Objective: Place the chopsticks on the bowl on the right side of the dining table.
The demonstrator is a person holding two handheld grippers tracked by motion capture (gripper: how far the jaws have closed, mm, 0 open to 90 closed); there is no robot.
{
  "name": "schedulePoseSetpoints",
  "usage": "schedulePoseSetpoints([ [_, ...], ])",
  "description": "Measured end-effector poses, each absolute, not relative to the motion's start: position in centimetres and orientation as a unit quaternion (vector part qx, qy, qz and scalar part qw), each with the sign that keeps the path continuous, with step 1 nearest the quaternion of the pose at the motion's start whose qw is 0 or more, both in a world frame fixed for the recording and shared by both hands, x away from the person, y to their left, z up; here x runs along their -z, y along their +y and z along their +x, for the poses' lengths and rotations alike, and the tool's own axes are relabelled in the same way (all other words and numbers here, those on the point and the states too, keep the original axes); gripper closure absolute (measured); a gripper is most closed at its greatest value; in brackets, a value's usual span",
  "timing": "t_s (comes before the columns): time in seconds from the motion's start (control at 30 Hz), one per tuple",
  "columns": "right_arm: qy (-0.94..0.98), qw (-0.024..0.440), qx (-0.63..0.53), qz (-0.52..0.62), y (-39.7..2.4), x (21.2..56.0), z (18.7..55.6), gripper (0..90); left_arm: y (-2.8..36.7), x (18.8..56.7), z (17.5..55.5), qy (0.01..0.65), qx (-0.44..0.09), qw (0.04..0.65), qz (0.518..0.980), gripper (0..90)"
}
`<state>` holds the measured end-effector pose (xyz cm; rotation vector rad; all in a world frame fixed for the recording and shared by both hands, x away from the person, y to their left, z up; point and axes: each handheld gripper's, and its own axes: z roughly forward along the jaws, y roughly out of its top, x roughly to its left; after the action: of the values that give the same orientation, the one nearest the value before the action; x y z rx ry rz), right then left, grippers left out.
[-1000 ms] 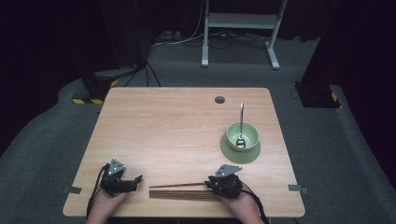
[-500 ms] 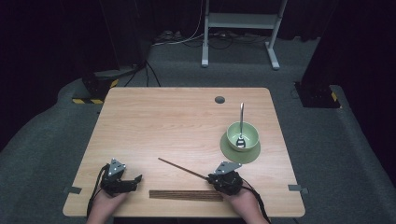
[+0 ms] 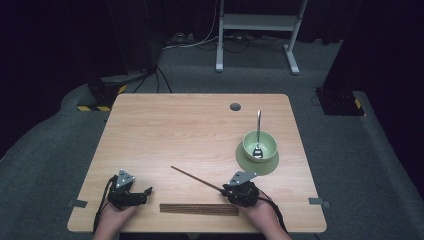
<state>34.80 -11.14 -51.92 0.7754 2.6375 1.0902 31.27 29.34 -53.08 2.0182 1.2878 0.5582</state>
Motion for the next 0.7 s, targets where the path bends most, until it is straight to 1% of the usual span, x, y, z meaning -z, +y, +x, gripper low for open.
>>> schedulePoseSetpoints([
  [0.17, 0.888, 0.098, -0.368, 0.258, -11.06, 51.99, 34.78, 68.9, 29.31, 53.06, 31.19, 0.494, -0.219, 0.334, 0.772, 13.8],
  [0.43, 0.894, 0.12, -0.355, 0.247, -10.81, 51.88, 34.26, 64.3, 29.31, 53.06, 31.09, 0.493, -0.221, 0.335, 0.772, 14.4],
  [0.6, 0.893, 0.11, -0.36, 0.248, -10.93, 51.95, 34.35, 64.6, 29.31, 53.05, 31.05, 0.492, -0.222, 0.336, 0.772, 14.8],
  [0.67, 0.893, 0.109, -0.362, 0.243, -10.95, 51.98, 34.35, 66.8, 29.3, 53.05, 31.03, 0.492, -0.222, 0.335, 0.772, 14.9],
  [0.7, 0.894, 0.108, -0.363, 0.24, -10.91, 52.0, 34.31, 70.3, 29.29, 53.04, 31.02, 0.492, -0.223, 0.335, 0.772, 14.9],
])
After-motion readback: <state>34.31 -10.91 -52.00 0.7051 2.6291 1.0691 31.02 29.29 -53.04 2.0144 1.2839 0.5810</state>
